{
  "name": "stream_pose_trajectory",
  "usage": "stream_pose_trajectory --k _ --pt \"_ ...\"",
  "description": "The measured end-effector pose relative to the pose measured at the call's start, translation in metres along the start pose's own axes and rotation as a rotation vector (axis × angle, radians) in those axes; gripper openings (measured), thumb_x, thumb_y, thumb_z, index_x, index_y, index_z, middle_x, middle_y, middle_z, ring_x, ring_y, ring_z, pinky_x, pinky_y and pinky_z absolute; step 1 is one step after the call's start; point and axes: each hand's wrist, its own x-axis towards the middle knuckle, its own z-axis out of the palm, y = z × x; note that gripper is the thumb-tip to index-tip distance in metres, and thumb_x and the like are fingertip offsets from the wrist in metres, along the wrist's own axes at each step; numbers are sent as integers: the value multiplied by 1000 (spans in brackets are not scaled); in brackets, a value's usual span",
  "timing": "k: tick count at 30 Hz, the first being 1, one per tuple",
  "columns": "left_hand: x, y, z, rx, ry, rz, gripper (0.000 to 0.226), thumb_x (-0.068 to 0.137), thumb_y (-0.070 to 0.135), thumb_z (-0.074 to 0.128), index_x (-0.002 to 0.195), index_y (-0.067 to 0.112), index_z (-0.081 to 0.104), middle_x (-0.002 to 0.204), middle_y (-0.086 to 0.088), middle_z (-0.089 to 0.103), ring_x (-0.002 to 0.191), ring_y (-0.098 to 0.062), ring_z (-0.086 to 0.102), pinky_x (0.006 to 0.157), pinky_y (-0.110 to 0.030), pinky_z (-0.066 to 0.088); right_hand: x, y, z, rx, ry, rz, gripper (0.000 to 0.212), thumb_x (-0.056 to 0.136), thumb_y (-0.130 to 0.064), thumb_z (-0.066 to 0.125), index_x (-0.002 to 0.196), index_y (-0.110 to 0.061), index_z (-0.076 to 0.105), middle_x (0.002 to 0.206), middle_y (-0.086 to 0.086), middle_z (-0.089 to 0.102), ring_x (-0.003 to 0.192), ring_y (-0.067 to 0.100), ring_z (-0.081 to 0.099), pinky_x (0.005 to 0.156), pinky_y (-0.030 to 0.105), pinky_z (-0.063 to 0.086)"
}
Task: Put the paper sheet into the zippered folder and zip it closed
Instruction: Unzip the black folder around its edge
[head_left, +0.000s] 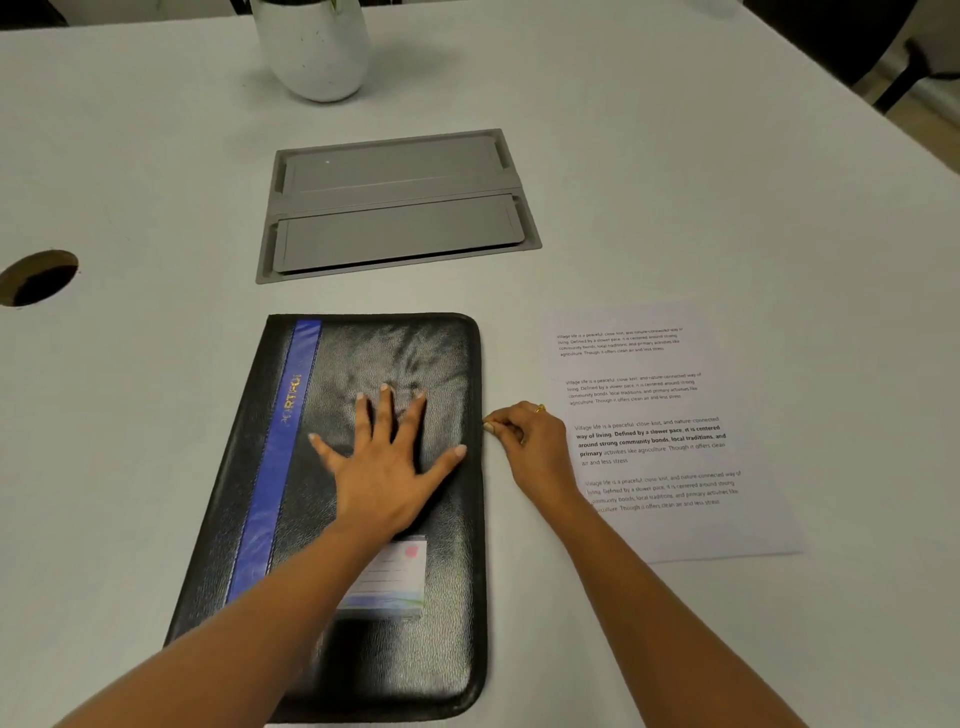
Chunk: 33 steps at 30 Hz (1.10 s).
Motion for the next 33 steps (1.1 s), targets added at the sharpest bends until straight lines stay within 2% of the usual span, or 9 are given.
stream_pose_trajectory --k 2,5,7,13,19,26,31,33 --pt "-1 -18 4 23 50 17 107 50 88 -21 145 45 5 158 6 -6 145 -19 -12 103 -71 -6 -1 0 2 0 22 4 11 82 -6 64 88 -1 72 86 17 69 77 12 49 65 6 33" --pt "-2 -28 8 29 65 30 99 55 86 -20 144 48 4 158 8 -5 146 -18 -11 102 -73 -5 -2 1 4 -15 18 -7 11 82 -6 63 88 -1 72 87 17 69 78 15 51 65 3 33" --pt "-2 -27 9 66 63 27 97 56 85 -22 143 49 0 158 10 -8 145 -17 -12 101 -74 -4 -3 1 3 -26 0 -19 12 83 -5 62 89 -1 72 88 17 69 78 12 49 67 0 33" --pt "-1 -26 10 69 67 3 84 66 79 -8 144 49 -1 158 10 -7 146 -17 -12 101 -73 -4 -16 6 -1 -43 -90 -73 11 84 -5 61 88 -2 71 88 14 69 80 12 50 69 0 34" --pt "-1 -27 12 65 83 0 83 67 79 -7 144 48 -1 158 10 -6 146 -17 -11 102 -73 -4 -34 10 -7 -22 -110 -120 16 81 -13 60 84 -5 72 82 11 70 77 8 54 72 0 35" --pt "0 -28 13 71 86 1 83 67 78 -7 144 48 -2 158 9 -6 146 -17 -11 102 -73 -4 -35 8 -8 -40 -97 -107 9 82 -7 64 84 -4 72 84 11 70 78 10 54 71 1 36" --pt "0 -27 14 69 90 0 83 67 79 -8 144 48 -2 158 9 -6 146 -17 -11 102 -73 -4 -36 9 -10 -21 -136 -81 8 81 -6 65 85 -4 72 83 10 70 74 -8 51 68 -1 35" --pt "0 -28 14 70 94 -5 82 67 79 -7 144 48 -1 158 9 -6 146 -16 -11 102 -73 -3 -36 9 -9 -20 -136 -70 8 81 -7 65 85 -5 72 83 10 70 70 -9 51 68 0 35"
